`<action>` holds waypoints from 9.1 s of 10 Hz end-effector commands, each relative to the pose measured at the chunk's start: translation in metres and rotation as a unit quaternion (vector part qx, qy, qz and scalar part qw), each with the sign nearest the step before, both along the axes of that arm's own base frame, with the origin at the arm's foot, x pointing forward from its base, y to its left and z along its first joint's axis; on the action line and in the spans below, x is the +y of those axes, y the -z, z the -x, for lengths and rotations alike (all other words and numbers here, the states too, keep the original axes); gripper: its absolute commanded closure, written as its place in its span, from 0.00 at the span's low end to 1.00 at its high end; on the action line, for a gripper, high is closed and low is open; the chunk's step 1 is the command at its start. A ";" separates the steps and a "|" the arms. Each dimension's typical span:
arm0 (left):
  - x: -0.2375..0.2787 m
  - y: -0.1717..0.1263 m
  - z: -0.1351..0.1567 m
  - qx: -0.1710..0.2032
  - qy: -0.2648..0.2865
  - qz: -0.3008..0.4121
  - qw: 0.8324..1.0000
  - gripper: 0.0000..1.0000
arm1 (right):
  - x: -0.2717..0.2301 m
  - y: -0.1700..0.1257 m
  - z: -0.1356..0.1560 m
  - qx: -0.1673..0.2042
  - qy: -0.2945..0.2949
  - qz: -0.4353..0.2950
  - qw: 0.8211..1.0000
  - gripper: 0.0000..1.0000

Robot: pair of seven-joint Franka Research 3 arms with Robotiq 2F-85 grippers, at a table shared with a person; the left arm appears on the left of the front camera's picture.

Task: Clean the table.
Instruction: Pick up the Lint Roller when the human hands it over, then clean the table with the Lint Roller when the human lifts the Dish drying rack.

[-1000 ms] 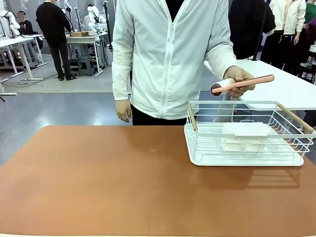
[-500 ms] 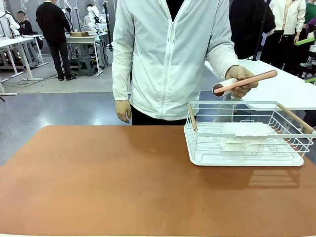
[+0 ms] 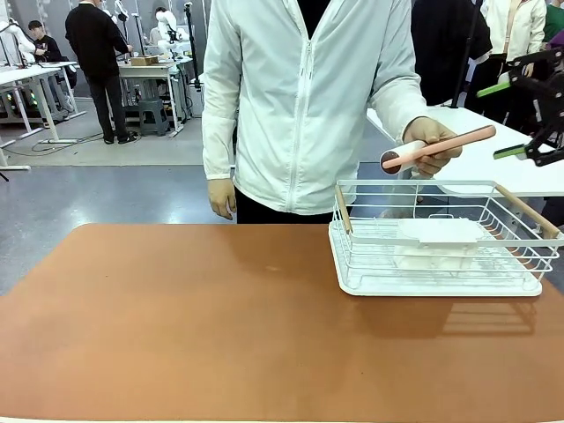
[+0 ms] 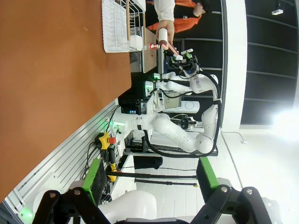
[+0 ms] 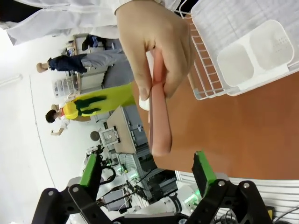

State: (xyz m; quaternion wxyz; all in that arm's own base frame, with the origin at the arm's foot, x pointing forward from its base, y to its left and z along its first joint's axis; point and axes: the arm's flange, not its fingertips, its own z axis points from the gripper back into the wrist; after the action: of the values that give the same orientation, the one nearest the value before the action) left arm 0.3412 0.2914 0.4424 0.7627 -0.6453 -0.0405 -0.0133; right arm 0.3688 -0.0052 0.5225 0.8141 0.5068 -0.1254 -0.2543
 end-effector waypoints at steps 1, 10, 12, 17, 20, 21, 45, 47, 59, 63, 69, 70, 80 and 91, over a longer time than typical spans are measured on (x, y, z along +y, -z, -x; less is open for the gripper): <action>0.001 -0.004 0.006 0.004 0.000 -0.002 1.000 0.00 | 0.022 0.014 -0.005 -0.016 0.024 0.009 1.000 0.00; 0.001 -0.004 0.006 0.004 0.000 -0.002 1.000 0.00 | 0.035 0.037 -0.032 -0.041 0.035 0.025 0.998 0.06; 0.001 -0.004 0.006 0.004 0.000 -0.002 1.000 0.00 | 0.034 0.038 -0.034 -0.040 0.028 0.027 0.998 0.26; 0.001 -0.004 0.006 0.004 0.000 -0.002 1.000 0.00 | 0.036 0.040 -0.034 -0.034 0.023 0.034 0.999 0.77; 0.001 -0.004 0.006 0.004 0.000 -0.002 1.000 0.00 | 0.035 0.041 -0.034 -0.032 0.023 0.032 0.999 0.86; 0.001 -0.004 0.006 0.004 0.000 -0.002 1.000 0.00 | 0.034 0.041 -0.034 -0.031 0.023 0.032 0.999 1.00; 0.001 -0.004 0.006 0.004 0.000 -0.002 1.000 0.00 | 0.031 0.042 -0.031 -0.022 0.031 0.033 0.999 0.99; 0.001 -0.004 0.006 0.004 0.000 -0.002 1.000 0.00 | 0.031 0.042 -0.031 -0.022 0.031 0.033 0.999 0.99; 0.001 -0.004 0.006 0.004 0.000 -0.002 1.000 0.00 | 0.031 0.042 -0.031 -0.022 0.031 0.033 0.999 0.99; 0.001 -0.004 0.006 0.004 0.000 -0.002 1.000 0.00 | 0.031 0.042 -0.031 -0.022 0.031 0.033 0.999 0.99; 0.001 -0.004 0.006 0.004 0.000 -0.002 1.000 0.00 | 0.031 0.042 -0.031 -0.022 0.031 0.033 0.999 0.99; 0.001 -0.004 0.006 0.004 0.000 -0.002 1.000 0.00 | 0.031 0.042 -0.031 -0.022 0.031 0.033 0.999 0.99; 0.001 -0.004 0.006 0.004 0.000 -0.002 1.000 0.00 | 0.012 0.017 -0.049 -0.053 -0.106 0.129 0.985 0.79; 0.001 -0.004 0.006 0.004 0.000 -0.002 1.000 0.00 | -0.068 0.073 -0.186 -0.038 -0.295 0.298 0.907 0.79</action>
State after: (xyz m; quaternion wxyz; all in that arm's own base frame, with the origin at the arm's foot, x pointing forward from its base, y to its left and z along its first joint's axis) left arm 0.3405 0.2920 0.4424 0.7627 -0.6453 -0.0410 -0.0127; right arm 0.5553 -0.0782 0.4508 0.9580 0.2695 -0.0850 0.0495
